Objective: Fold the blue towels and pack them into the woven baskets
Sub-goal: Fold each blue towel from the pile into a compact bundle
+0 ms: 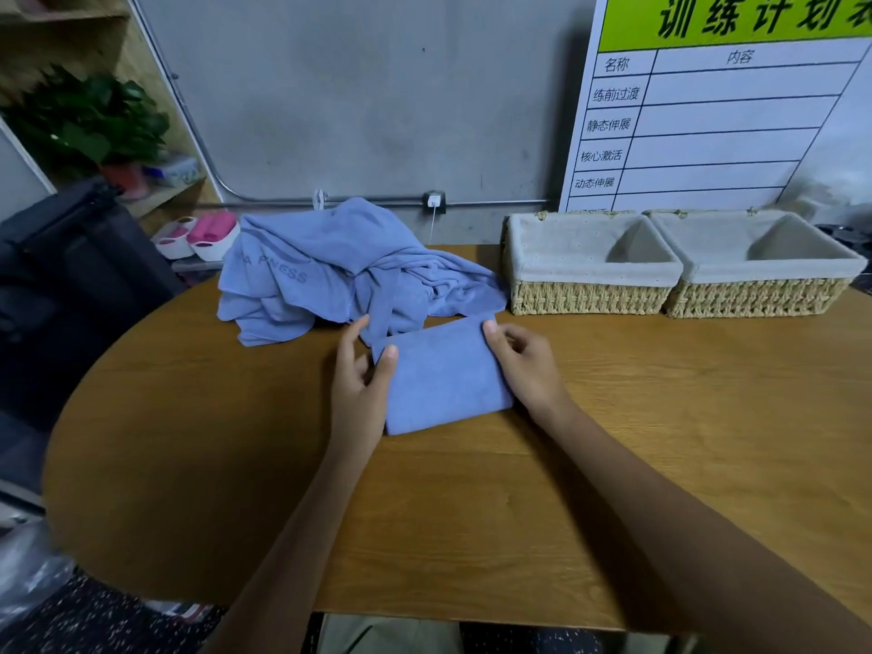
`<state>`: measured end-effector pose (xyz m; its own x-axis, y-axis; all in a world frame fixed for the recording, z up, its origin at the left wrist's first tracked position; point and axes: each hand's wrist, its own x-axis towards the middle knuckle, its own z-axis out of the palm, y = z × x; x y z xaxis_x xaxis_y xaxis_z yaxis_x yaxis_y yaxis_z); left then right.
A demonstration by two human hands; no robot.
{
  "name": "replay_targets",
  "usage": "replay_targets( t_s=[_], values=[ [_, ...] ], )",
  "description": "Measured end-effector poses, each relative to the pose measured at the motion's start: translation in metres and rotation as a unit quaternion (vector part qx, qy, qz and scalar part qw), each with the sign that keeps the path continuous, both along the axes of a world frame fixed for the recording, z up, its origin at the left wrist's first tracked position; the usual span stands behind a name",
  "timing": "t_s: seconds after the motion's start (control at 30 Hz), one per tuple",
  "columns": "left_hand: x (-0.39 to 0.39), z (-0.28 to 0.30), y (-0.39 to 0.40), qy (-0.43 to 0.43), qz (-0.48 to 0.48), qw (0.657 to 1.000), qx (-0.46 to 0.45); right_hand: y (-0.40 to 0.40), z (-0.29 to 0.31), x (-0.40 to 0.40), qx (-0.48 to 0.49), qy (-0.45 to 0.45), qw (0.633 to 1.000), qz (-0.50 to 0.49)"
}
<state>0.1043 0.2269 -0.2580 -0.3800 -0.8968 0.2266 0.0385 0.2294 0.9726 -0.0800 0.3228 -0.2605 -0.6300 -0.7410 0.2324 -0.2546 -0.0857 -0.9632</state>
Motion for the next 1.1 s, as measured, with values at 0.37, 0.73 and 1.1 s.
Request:
replay_targets(
  t_s=[0.37, 0.73, 1.1],
  values=[
    [-0.014, -0.014, -0.027, -0.24, 0.081, 0.954, -0.159, -0.002, -0.013, -0.015, 0.182, 0.163, 0.966, -0.081],
    [-0.041, -0.032, 0.008, -0.232, 0.061, 0.963, -0.125, 0.025, -0.027, -0.003, 0.213, 0.399, 0.892, 0.004],
    [-0.158, -0.029, 0.083, -0.239, -0.08, 0.951, -0.182, 0.115, -0.021, -0.115, 0.28, 0.348, 0.876, -0.18]
  ],
)
